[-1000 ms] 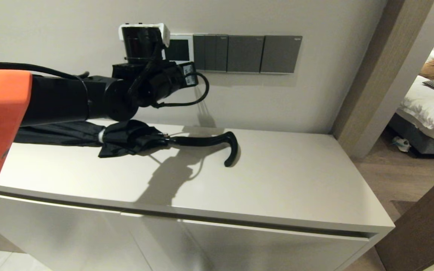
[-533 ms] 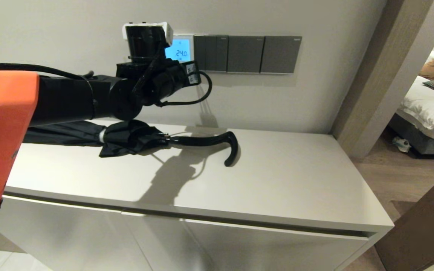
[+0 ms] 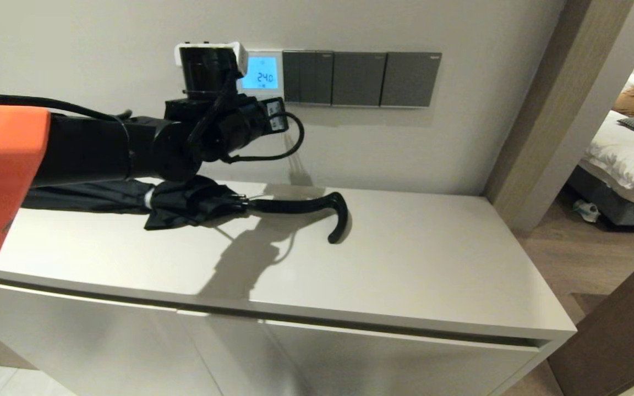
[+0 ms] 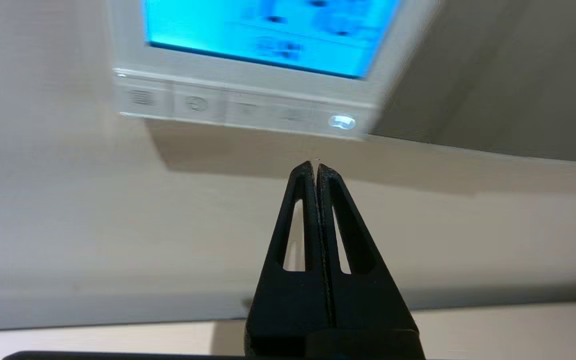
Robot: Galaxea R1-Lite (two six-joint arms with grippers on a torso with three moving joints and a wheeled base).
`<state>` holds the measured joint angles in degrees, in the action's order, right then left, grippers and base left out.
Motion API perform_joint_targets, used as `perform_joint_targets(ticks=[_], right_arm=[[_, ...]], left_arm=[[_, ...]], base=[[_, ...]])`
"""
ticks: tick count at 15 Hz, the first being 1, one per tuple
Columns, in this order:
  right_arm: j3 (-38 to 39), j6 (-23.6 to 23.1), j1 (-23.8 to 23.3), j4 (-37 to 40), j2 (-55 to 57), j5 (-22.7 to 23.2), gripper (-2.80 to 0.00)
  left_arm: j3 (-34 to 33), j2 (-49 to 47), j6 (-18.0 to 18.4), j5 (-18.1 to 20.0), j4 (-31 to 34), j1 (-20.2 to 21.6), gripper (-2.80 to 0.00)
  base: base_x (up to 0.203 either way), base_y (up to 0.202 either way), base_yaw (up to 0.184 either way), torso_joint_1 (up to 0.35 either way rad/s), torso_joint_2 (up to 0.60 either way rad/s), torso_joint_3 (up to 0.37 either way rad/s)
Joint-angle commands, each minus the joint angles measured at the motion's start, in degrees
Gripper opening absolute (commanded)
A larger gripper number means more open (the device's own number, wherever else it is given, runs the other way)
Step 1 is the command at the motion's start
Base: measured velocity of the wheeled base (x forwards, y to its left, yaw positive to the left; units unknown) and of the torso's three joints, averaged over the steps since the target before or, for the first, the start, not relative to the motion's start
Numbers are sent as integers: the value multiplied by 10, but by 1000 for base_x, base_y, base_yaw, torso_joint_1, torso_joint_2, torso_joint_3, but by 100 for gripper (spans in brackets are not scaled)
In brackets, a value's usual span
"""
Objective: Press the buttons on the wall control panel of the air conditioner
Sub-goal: Turn on the central air conditioner, then press the temperature decrease button
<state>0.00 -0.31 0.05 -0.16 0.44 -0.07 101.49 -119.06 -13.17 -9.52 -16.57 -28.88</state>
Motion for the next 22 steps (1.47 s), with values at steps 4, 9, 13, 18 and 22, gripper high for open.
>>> perform_joint_targets(ticks=[4, 9, 13, 18, 22], right_arm=[[2, 0, 0, 0, 1, 0, -280], [2, 0, 0, 0, 1, 0, -280], [2, 0, 0, 0, 1, 1, -280], [2, 0, 0, 0, 1, 1, -280], [2, 0, 0, 0, 1, 1, -280]], left_arm=[[-143, 113, 1, -1, -49, 0, -280], [-186, 140, 2, 1, -65, 1, -280], [-169, 117, 2, 0, -65, 3, -280], [-118, 60, 2, 1, -62, 22, -280], [-101, 49, 2, 1, -58, 22, -280]], base=[[0, 0, 0, 0, 0, 0], [0, 0, 0, 0, 0, 0], [0, 0, 0, 0, 0, 0], [0, 0, 0, 0, 0, 0], [0, 0, 0, 0, 0, 0]])
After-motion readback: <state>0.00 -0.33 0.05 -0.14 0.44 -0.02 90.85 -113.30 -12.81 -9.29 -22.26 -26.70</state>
